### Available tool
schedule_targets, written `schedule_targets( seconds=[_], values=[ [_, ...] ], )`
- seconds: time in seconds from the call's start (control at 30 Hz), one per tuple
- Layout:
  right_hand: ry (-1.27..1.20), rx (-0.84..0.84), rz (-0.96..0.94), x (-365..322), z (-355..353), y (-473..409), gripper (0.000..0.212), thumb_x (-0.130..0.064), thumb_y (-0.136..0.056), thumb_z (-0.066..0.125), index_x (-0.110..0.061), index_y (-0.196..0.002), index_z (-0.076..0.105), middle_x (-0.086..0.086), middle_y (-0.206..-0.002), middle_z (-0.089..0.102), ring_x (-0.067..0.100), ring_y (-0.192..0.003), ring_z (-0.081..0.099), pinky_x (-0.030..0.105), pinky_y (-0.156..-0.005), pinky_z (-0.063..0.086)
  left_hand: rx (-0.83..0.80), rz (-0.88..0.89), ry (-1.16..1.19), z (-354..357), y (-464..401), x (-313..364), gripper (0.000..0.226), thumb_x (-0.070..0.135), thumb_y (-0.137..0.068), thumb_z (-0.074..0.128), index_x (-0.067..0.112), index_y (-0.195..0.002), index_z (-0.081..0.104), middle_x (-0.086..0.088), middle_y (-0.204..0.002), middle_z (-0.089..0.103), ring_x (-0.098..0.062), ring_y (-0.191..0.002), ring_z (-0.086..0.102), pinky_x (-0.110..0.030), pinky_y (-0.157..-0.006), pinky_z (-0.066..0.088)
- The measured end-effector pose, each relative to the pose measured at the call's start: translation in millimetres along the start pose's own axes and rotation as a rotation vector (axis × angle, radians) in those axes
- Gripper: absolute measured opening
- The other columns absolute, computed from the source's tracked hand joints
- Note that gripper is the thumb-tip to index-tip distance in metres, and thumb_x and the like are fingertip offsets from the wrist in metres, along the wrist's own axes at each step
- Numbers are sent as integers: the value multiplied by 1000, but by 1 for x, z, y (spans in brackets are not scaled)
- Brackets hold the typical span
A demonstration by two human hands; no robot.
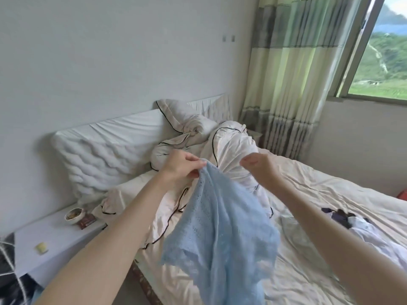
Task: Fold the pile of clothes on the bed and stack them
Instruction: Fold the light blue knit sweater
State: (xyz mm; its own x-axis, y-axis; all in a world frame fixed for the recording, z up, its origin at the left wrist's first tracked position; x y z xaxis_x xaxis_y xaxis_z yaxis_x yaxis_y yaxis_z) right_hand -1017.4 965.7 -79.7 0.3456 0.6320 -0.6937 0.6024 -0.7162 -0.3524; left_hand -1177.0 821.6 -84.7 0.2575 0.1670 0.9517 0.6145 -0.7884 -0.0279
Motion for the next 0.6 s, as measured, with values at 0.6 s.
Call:
schedule_targets(
  seconds=[0.6],
  values=[
    [-120,-139,127,6,66,29,28,-11,-82,69,-9,-60,52,1,-57,44,15,-60,40,30,-56,28,340,76,339,-38,-38,28,8,4,-84,69,-2,-80,67,-9,-72,65,-8,-53,64,-16,-53,53]
  ],
)
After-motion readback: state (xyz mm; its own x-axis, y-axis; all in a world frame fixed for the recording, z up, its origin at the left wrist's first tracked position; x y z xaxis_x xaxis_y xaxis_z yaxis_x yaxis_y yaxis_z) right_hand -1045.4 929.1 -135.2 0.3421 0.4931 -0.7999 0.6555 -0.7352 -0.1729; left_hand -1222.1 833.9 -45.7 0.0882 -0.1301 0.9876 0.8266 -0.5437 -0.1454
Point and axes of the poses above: each hand's wrist, its own y-axis away from the middle knuckle, its own z-axis out of the palm, x = y × z, the point moved 8 cm from there along -y, towards the middle knuckle
